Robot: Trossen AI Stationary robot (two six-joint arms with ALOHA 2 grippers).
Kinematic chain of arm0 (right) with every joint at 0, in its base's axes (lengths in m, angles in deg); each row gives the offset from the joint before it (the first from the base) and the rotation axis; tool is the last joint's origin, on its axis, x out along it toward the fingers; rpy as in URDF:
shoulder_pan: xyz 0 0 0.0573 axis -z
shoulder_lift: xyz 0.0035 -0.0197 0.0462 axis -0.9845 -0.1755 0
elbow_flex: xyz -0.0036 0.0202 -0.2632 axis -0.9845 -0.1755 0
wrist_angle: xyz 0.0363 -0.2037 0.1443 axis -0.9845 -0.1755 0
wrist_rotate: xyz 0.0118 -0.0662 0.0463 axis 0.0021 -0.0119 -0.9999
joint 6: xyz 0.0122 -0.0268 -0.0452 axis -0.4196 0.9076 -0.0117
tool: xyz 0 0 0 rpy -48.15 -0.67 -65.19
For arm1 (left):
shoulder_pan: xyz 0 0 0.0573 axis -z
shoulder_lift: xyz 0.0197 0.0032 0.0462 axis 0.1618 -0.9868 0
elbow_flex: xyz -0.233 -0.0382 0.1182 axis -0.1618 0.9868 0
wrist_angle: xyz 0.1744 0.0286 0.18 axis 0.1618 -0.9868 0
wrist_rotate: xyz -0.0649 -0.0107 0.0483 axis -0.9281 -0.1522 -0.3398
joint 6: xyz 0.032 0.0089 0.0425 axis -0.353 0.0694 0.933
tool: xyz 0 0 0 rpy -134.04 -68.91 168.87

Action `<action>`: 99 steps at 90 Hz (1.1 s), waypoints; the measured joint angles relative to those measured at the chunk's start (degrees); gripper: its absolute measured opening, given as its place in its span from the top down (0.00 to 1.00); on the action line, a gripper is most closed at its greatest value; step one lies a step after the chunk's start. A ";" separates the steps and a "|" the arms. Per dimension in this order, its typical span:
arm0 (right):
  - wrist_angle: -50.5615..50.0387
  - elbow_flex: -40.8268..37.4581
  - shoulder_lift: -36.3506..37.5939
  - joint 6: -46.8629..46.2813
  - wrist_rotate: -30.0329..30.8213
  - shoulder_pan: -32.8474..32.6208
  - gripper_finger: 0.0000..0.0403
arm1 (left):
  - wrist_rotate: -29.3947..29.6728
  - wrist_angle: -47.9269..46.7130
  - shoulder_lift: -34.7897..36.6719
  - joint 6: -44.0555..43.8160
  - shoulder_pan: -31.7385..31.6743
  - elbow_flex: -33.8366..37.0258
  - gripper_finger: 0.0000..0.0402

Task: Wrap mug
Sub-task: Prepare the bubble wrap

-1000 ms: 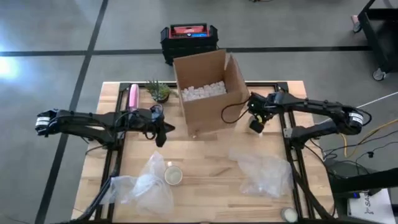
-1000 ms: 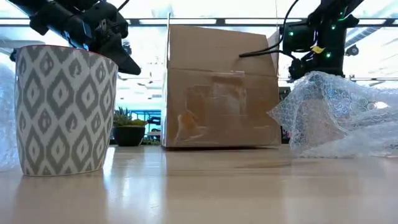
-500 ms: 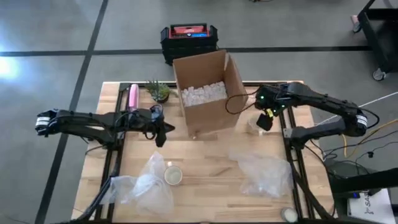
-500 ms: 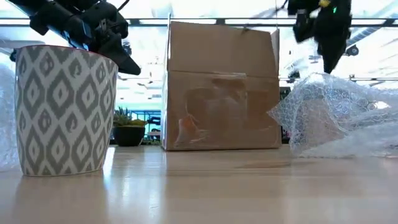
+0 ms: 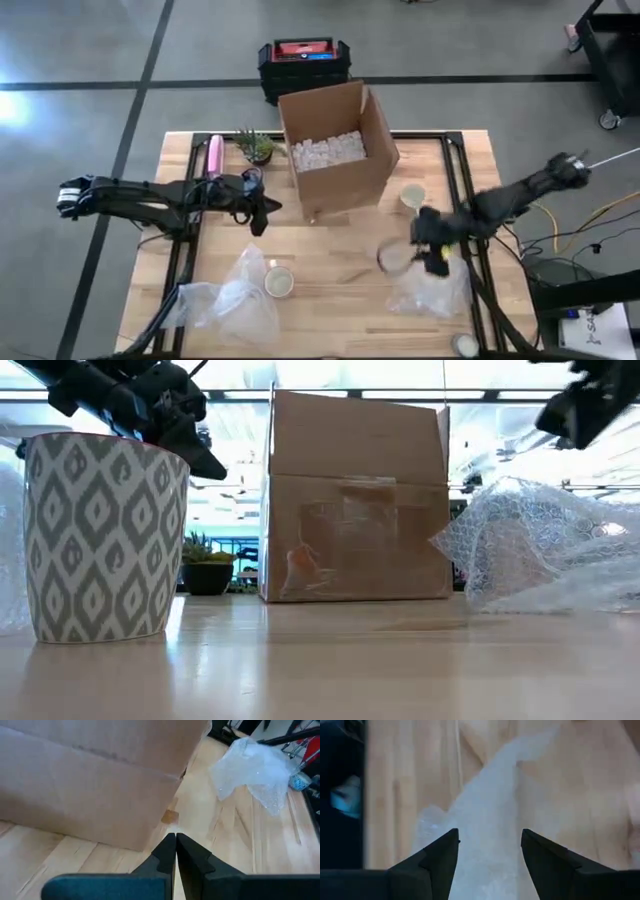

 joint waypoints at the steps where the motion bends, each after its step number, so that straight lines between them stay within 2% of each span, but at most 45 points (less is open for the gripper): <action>1: 0.29 -0.21 -0.61 -0.29 0.84 -0.65 0.52 | 0.00 -0.01 0.00 0.00 0.00 0.00 1.00; 9: 0.88 -0.92 -5.90 -3.02 5.49 -4.45 0.53 | -0.04 0.97 0.00 -0.23 0.00 0.00 1.00; 34: 4.27 -0.13 -20.68 -2.47 5.64 -3.50 0.59 | -1.75 4.60 0.00 -0.46 0.70 0.00 1.00; 42: 5.47 1.25 -24.52 -0.05 6.53 -2.15 0.69 | -1.73 5.40 0.00 -0.46 1.42 0.00 1.00; 52: 10.23 3.65 -28.17 6.00 8.53 -0.64 0.92 | -1.73 6.75 0.00 -0.47 2.66 0.00 1.00; 57: 13.50 5.42 -29.65 10.30 8.95 0.11 0.97 | -1.71 7.22 0.00 -0.46 3.41 0.00 1.00; 68: 17.51 10.72 -32.00 18.05 10.22 1.89 0.98 | -1.49 8.70 -0.71 -0.46 5.18 0.00 1.00; 78: 16.68 16.89 -32.90 24.05 10.32 3.00 0.99 | -1.44 8.66 -2.39 -0.46 6.39 0.00 1.00; 86: 11.30 21.70 -32.70 25.05 10.20 3.50 0.98 | -1.40 8.53 -4.61 -0.46 7.34 0.00 1.00; 99: -2.32 26.77 -31.12 19.30 8.46 3.76 0.97 | -1.42 8.48 -8.18 -0.91 8.60 0.00 1.00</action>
